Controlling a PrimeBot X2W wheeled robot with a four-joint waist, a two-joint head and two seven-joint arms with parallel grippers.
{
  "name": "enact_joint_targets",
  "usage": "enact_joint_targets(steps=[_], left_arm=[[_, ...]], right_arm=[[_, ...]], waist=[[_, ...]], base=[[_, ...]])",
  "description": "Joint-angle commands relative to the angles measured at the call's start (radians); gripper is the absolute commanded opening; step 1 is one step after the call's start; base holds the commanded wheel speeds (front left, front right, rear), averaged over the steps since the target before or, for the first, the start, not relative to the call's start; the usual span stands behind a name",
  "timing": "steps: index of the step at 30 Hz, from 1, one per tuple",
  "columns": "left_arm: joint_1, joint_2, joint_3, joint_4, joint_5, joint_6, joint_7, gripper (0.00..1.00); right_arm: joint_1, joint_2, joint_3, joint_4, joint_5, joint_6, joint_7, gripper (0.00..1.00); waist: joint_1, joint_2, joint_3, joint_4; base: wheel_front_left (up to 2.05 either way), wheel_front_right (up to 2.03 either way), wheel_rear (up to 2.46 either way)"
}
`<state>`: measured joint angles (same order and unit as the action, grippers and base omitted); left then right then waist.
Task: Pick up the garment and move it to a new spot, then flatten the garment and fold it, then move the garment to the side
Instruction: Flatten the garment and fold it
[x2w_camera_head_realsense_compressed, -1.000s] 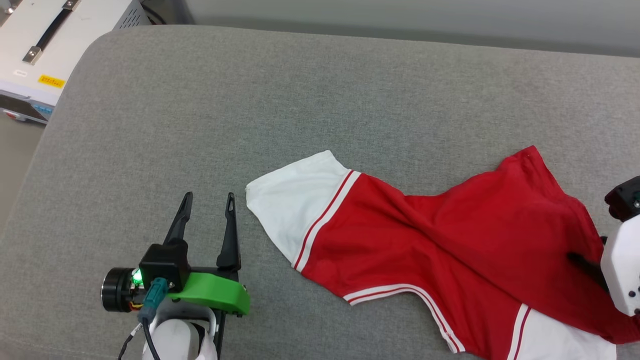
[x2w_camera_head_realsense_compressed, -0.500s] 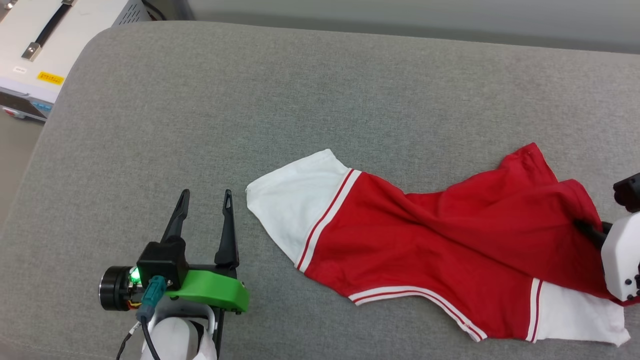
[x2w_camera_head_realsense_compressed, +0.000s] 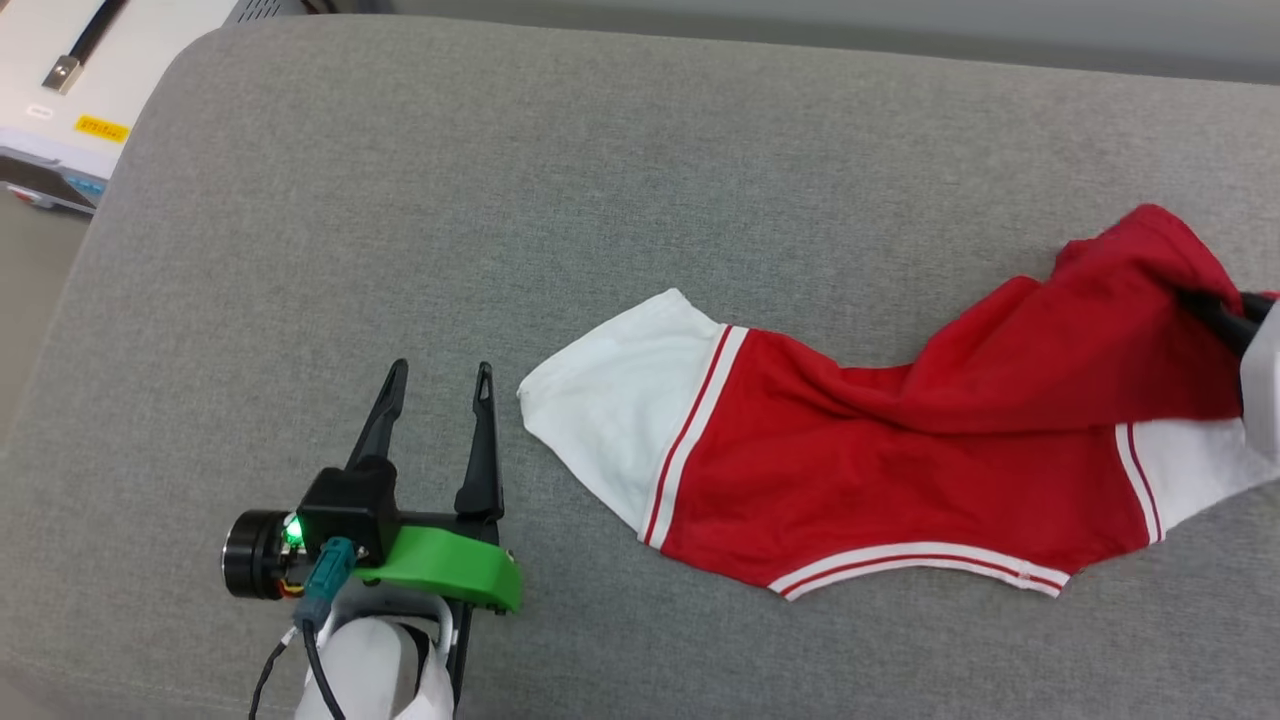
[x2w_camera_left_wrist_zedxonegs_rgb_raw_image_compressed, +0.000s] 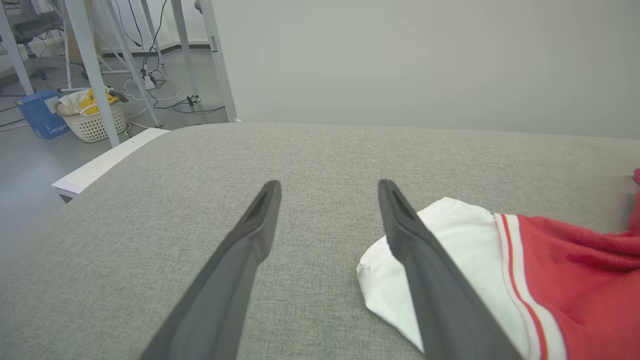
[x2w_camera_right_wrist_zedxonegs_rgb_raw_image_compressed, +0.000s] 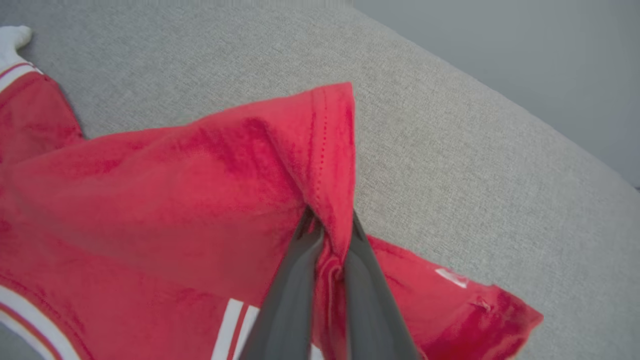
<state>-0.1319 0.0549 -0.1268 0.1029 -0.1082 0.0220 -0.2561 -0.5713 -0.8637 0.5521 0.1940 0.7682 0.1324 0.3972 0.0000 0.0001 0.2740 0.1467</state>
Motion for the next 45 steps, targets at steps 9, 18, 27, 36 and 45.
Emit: enact_joint_targets(steps=[9, 18, 27, 36, 45], left_arm=[[-0.065, -0.005, -0.032, -0.001, -0.029, 0.019, -0.006, 1.00], [-0.082, -0.005, -0.047, 0.009, -0.033, 0.027, -0.006, 1.00], [-0.043, -0.004, -0.014, 0.003, 0.005, 0.018, -0.006, 1.00], [-0.006, -0.004, 0.003, -0.034, 0.037, 0.001, -0.006, 1.00], [-0.004, -0.004, 0.003, -0.070, 0.051, -0.009, -0.006, 1.00]], right_arm=[[-0.290, 0.173, 0.147, 0.258, -0.071, -0.002, 0.024, 0.00], [-0.363, 0.285, 0.301, 0.539, -0.071, -0.002, -0.122, 1.00], [-0.352, 0.219, 0.346, 0.521, -0.019, -0.002, -0.419, 1.00], [-0.323, 0.078, 0.258, 0.371, 0.050, -0.002, -0.531, 1.00], [-0.270, -0.144, 0.239, 0.156, 0.271, -0.002, -0.021, 1.00]], waist=[[0.0000, -0.0001, 0.090, 0.072], [0.0000, -0.0001, 0.095, 0.084], [0.0000, -0.0001, 0.029, 0.036], [0.0000, -0.0001, -0.003, 0.000], [0.0000, -0.0001, 0.025, 0.002]], base=[[0.00, 0.00, 0.00], [0.00, 0.00, 0.00], [0.00, 0.00, 0.00], [0.00, 0.00, 0.00], [0.00, 0.00, 0.00]])
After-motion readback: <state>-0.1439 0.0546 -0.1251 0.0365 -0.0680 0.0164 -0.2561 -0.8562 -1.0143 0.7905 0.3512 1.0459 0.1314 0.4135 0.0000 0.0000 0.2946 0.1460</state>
